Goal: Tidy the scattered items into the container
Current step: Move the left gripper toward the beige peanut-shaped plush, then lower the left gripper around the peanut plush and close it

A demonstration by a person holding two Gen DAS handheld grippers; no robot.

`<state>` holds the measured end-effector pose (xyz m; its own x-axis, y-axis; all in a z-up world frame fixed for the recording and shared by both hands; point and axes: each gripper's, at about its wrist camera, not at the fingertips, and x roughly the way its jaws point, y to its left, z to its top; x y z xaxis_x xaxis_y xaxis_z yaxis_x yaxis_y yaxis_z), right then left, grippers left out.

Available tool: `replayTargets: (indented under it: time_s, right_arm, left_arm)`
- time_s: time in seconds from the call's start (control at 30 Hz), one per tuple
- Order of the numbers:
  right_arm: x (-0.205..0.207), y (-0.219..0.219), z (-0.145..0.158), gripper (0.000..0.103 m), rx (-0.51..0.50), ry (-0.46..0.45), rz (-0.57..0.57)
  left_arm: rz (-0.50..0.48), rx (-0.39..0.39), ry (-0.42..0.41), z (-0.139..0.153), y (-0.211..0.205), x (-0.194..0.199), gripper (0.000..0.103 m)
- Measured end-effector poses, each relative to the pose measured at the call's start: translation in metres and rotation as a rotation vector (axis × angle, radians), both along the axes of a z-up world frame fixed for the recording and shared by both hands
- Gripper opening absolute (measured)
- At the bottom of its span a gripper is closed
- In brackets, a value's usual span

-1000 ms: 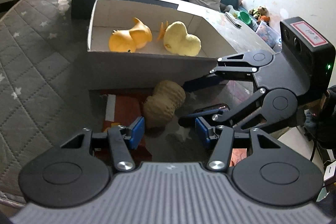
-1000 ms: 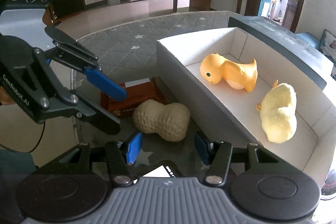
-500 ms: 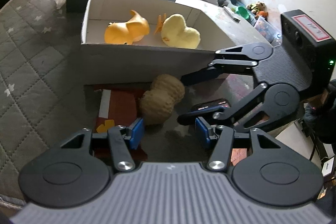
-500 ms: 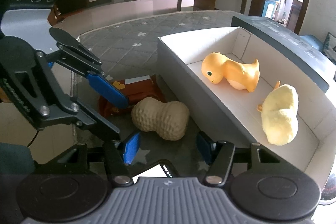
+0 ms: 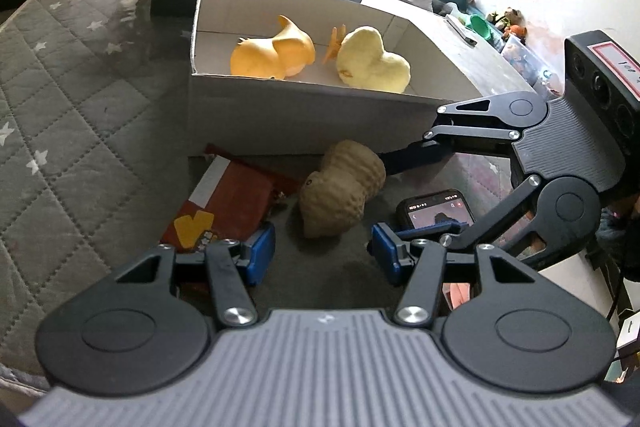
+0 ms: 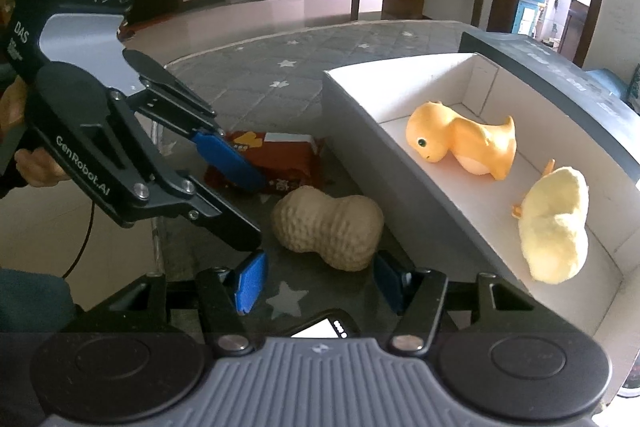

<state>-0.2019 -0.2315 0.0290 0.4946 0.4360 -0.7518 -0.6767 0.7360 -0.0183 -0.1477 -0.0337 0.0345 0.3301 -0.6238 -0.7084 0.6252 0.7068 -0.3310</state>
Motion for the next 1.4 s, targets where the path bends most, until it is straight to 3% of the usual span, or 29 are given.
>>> replayTargets:
  time_s: [0.17, 0.5, 1.4]
  right_arm:
    - [0.003, -0.001, -0.004, 0.059, -0.013, 0.006, -0.011]
    - [0.01, 0.001, -0.004, 0.043, -0.016, 0.021, 0.014]
    - [0.011, -0.003, -0.002, 0.036, 0.033, 0.034, -0.016]
  left_arm:
    - [0.001, -0.005, 0.01, -0.001, -0.001, 0.002, 0.055]
    - [0.007, -0.019, 0.022, -0.001, -0.007, 0.01, 0.055]
    - [0.02, -0.061, 0.039, 0.006, -0.009, 0.009, 0.055]
